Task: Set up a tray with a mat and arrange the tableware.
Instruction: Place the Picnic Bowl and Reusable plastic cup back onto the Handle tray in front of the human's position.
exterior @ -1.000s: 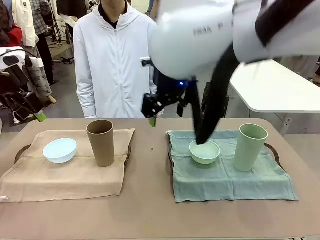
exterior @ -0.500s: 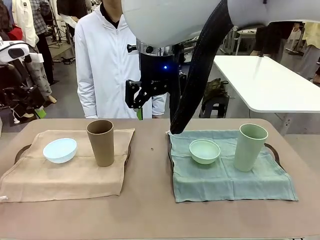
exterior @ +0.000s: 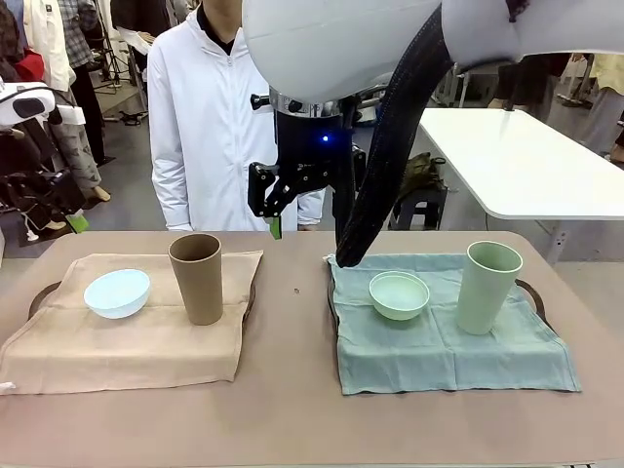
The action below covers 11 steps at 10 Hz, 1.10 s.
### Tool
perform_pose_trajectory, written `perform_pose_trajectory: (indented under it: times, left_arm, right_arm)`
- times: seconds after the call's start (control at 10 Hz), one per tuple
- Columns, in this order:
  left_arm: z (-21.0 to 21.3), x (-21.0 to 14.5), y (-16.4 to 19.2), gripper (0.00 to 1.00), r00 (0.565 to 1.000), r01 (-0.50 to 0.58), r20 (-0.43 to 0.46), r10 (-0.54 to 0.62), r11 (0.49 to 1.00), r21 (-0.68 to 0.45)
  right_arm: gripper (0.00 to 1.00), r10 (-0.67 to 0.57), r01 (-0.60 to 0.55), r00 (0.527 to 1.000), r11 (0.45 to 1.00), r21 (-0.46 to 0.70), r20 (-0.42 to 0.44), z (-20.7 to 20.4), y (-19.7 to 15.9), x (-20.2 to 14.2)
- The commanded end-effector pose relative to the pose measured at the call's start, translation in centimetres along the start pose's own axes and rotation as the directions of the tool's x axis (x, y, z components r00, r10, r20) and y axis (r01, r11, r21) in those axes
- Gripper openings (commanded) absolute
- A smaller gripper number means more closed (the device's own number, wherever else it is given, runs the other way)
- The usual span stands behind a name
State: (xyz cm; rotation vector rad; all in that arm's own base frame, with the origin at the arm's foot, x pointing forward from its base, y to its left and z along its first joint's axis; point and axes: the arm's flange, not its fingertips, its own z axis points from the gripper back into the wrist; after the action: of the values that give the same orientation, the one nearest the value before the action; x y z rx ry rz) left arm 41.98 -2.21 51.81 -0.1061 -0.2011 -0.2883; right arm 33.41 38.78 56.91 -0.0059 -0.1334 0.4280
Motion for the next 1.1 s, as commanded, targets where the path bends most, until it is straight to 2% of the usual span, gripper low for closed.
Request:
perform_pose_trajectory:
  times: [0.0, 0.6, 0.7, 0.8, 0.9, 1.0]
  left_arm:
    - [-0.3, 0.0, 0.1, 0.76, 1.0, 0.015, 0.019, -0.015, 1.0, -0.012]
    - [0.0, 0.0, 0.0, 0.76, 1.0, 0.0, 0.0, 0.0, 1.0, 0.0]
    - [0.4, -1.0, 0.8, 0.76, 0.999, 0.053, 0.009, -0.053, 0.998, -0.044]
    - [0.8, -1.6, 2.5, 0.76, 0.999, 0.035, -0.005, -0.036, 0.99, -0.134]
    - [1.4, -2.1, 3.7, 0.76, 1.0, 0.004, -0.019, -0.008, 0.979, -0.204]
    - [2.1, -2.5, 5.0, 0.76, 1.0, -0.016, -0.031, 0.008, 0.961, -0.274]
  right_arm:
    - [1.0, 0.017, -0.017, 1.0, 1.0, -0.001, 0.02, -0.4, -0.5, -0.3]
    - [1.0, 0.017, -0.017, 1.0, 1.0, -0.001, 0.02, -0.4, -0.5, -0.3]
    - [1.0, 0.002, -0.002, 1.0, 1.0, 0.0, 0.001, 0.0, 0.0, 0.0]
    - [1.0, -0.029, 0.031, 0.999, 0.998, 0.062, -0.021, 0.1, -3.1, -0.6]
    - [1.0, -0.056, 0.061, 0.998, 0.983, 0.172, -0.035, 0.7, -6.3, -1.7]
    - [1.0, -0.103, 0.105, 0.994, 0.965, 0.241, -0.021, 1.4, -9.4, -3.0]
